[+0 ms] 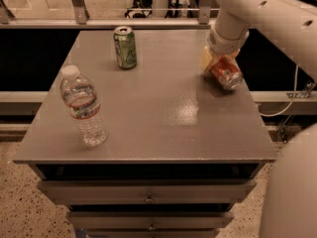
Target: Place coke can upright
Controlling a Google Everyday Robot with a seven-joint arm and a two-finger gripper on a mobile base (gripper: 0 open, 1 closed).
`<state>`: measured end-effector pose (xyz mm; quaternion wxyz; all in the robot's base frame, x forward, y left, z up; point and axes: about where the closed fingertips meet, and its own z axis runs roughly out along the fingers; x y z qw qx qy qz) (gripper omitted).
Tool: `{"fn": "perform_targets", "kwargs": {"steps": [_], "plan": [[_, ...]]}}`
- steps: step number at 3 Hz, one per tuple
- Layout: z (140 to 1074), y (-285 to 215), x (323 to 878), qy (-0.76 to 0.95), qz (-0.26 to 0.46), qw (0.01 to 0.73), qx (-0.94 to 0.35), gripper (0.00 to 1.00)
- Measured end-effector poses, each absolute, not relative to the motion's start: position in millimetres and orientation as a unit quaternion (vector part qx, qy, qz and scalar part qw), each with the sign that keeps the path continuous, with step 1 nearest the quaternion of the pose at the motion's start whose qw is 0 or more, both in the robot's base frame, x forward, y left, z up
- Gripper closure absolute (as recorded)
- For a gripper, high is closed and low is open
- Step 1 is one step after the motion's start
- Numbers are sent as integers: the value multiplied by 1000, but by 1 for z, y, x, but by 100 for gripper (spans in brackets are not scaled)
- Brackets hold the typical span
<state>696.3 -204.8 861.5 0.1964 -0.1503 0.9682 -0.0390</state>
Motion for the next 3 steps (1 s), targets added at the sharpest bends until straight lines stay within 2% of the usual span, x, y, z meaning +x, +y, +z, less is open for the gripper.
{"fn": "perform_targets", "kwargs": {"steps": [1, 3], "plan": [[892, -187, 699, 948, 9, 251, -198, 99], [939, -155, 711, 859, 166, 407, -264, 100]]}}
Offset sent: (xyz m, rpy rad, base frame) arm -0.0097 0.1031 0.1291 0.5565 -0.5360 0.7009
